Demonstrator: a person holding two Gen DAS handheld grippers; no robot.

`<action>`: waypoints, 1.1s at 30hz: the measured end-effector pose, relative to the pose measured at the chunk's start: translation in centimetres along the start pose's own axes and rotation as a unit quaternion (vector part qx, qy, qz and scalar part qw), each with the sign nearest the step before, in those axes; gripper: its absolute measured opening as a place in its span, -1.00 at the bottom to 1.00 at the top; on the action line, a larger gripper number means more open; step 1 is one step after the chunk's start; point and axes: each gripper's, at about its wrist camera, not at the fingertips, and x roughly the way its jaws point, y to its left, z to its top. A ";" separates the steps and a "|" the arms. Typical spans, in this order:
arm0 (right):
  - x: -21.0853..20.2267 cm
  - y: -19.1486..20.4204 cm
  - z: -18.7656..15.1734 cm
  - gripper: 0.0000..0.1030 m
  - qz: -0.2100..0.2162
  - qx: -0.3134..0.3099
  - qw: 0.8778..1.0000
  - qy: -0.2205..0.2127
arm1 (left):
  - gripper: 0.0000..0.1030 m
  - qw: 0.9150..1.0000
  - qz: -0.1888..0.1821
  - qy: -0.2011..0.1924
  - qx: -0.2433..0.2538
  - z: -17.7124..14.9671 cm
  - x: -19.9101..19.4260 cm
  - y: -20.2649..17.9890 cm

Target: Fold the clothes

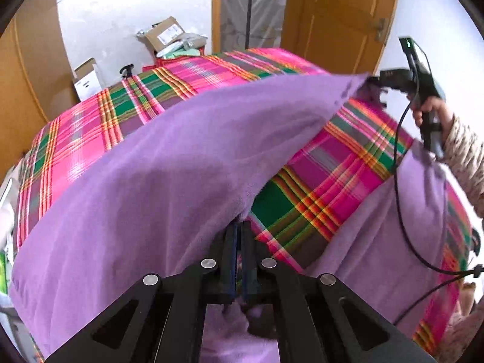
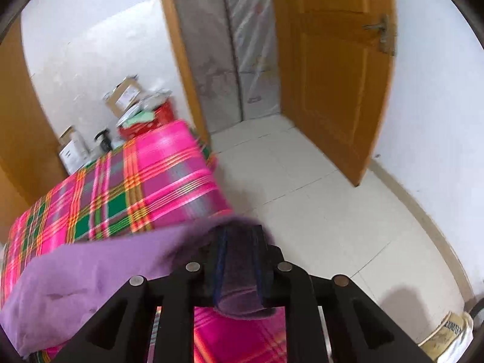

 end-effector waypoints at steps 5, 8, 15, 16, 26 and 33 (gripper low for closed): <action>-2.1 -1.4 -0.8 -0.67 0.004 0.024 1.000 -0.004 | -0.97 1.000 -0.001 0.008 0.023 -0.8 0.0 -0.5; -3.6 -0.8 -2.2 -0.67 0.052 0.012 0.999 -0.002 | -0.97 0.999 -0.003 0.033 0.027 -1.2 1.5 -0.7; -2.4 0.1 -3.9 -0.42 0.192 0.043 0.979 0.061 | -0.97 0.999 -0.003 0.029 0.021 -1.5 0.9 -0.4; -2.3 0.2 -3.9 -0.35 0.208 0.050 0.975 0.062 | -0.97 0.999 0.000 0.030 0.020 -1.7 0.8 -0.4; 1.2 0.6 -1.7 -0.41 0.159 0.092 0.979 0.085 | -0.97 0.999 -0.003 0.036 0.010 -2.2 1.2 0.2; -0.6 1.2 1.7 -0.91 0.151 0.067 0.986 0.011 | -0.97 0.999 -0.006 0.042 0.004 -2.3 1.5 0.4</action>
